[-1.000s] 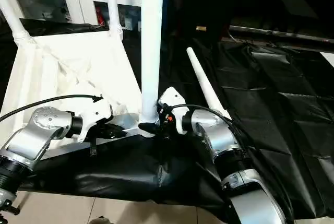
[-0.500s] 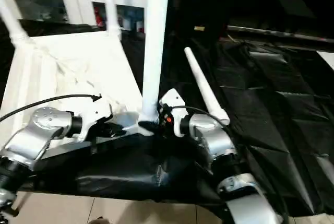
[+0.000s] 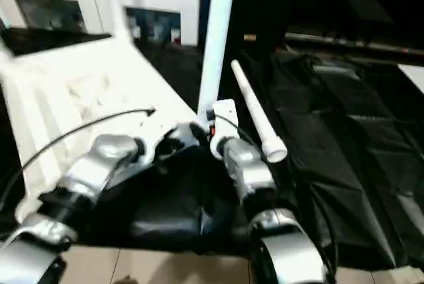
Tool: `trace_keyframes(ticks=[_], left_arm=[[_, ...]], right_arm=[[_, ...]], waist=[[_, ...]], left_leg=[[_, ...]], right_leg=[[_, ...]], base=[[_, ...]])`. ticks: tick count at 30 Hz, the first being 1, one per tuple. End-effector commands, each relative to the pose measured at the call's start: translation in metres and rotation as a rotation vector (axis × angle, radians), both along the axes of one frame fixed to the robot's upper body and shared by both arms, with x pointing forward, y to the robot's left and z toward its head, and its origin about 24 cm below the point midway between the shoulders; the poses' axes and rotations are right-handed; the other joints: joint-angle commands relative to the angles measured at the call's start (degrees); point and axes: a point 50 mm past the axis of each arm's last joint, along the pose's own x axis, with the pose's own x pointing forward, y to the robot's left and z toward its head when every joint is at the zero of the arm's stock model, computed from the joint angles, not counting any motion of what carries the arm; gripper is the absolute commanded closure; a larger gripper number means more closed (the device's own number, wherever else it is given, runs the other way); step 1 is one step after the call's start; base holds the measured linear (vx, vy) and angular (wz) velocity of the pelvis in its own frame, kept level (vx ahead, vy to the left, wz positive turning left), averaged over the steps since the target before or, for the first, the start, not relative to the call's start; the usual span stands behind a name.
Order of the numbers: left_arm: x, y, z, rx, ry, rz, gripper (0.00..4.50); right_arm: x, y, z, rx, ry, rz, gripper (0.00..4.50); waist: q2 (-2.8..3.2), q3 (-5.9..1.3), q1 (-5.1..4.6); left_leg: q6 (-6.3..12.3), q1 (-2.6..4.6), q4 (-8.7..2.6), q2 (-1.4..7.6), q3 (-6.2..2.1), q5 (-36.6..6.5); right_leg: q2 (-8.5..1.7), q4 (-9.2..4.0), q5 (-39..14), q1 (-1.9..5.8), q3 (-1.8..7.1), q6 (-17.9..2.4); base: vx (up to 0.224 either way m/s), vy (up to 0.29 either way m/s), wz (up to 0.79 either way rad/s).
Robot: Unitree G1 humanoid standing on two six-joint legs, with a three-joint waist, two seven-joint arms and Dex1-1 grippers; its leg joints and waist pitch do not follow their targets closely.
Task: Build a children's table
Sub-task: Rotate leg to tighten
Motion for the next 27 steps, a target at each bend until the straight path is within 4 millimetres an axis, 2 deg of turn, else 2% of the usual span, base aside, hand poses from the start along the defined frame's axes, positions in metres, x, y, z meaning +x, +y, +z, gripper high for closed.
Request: trace_keyframes(ticks=[1,6,9,11,14,16,19,22,26,27], left_arm=[[-0.001,-0.012,0.0,0.006,-0.012,-0.035,4.5],[-0.003,-0.006,0.0,0.011,-0.012,-0.067,4.5],[-0.006,0.004,0.001,0.015,0.001,-0.109,4.5],[-0.009,0.013,0.002,0.021,0.012,-0.153,4.5],[-0.014,0.025,0.002,0.038,0.034,-0.219,4.5],[-0.018,0.032,0.005,0.032,0.046,-0.28,4.5],[-0.024,0.035,0.007,0.014,0.075,-0.342,4.5],[-0.033,0.037,0.013,-0.032,0.103,-0.432,4.5],[-0.039,0.04,0.014,-0.028,0.121,-0.472,4.5],[-0.04,0.041,0.014,-0.028,0.124,-0.477,4.5]], right_arm=[[-0.012,0.03,-0.007,0.065,0.059,0.134,1.18],[-0.01,0.026,-0.005,0.039,0.035,0.172,0.7],[-0.009,0.015,-0.002,0.0,0.001,0.236,0.7],[-0.009,0.004,0.0,-0.027,-0.02,0.293,0.7],[-0.01,-0.014,0.004,-0.071,-0.042,0.37,0.7],[-0.013,-0.026,0.007,-0.103,-0.055,0.437,0.7],[-0.015,-0.033,0.008,-0.133,-0.059,0.496,0.7],[-0.019,-0.039,0.011,-0.152,-0.067,0.592,0.7],[-0.025,-0.04,0.016,-0.147,-0.066,0.692,0.7],[-0.027,-0.04,0.017,-0.146,-0.062,0.721,0.7]], waist=[[0.87,-3.66,-0.24],[0.78,-3.49,-0.52],[0.82,-3.6,-1.01],[0.86,-3.68,-1.25],[0.88,-3.76,-1.03],[0.94,-3.77,-1.08],[1.03,-3.65,-0.78],[1.08,-3.5,-0.52],[1.07,-3.71,0.16],[1.05,-3.67,0.2]], left_leg=[[-0.56,-0.35,-3.95,0.54,0.37,-10.05],[-0.34,-0.36,-4.14,0.59,0.35,-11.66],[0.06,-0.68,-4.05,0.63,0.26,-10.4],[0.53,-0.56,-3.94,0.65,0.37,-9.43],[1.46,-0.61,-3.67,0.6,0.45,-7.26],[1.68,-0.59,-3.65,0.65,0.48,-7.27],[1.71,-0.33,-3.64,0.75,0.61,-8.27],[1.37,-0.37,-3.82,0.9,0.53,-9.23],[1.53,-0.14,-3.63,0.93,0.63,-7.96],[1.64,-0.26,-3.63,0.87,0.64,-7.77]], right_leg=[[-3.9,-4.36,-8.54,3.22,3.35,-8.22],[-4.07,-4.78,-12.17,3.17,3.35,-7.84],[-4.04,-4.48,-10.02,3.43,3.32,-8.52],[-3.89,-4.31,-7.9,3.38,3.34,-9.18],[-3.78,-3.93,-3.74,3.55,3.31,-10.34],[-3.78,-3.77,-3.28,3.52,3.28,-10.9],[-3.83,-3.97,-4.71,3.32,3.32,-11.26],[-3.89,-4.0,-6.21,3.31,3.33,-11.28],[-3.74,-3.62,-3.02,3.31,3.37,-11.91],[-3.7,-3.57,-2.53,3.35,3.35,-12.04]], base=[[0.0,0.0,0.0],[0.0,0.0,0.0],[0.0,0.0,0.0],[0.0,0.0,0.0],[0.0,0.0,0.0],[0.0,0.0,0.0],[0.0,0.0,0.0],[0.0,0.0,0.0],[0.0,0.0,0.0],[0.0,0.0,0.0]])
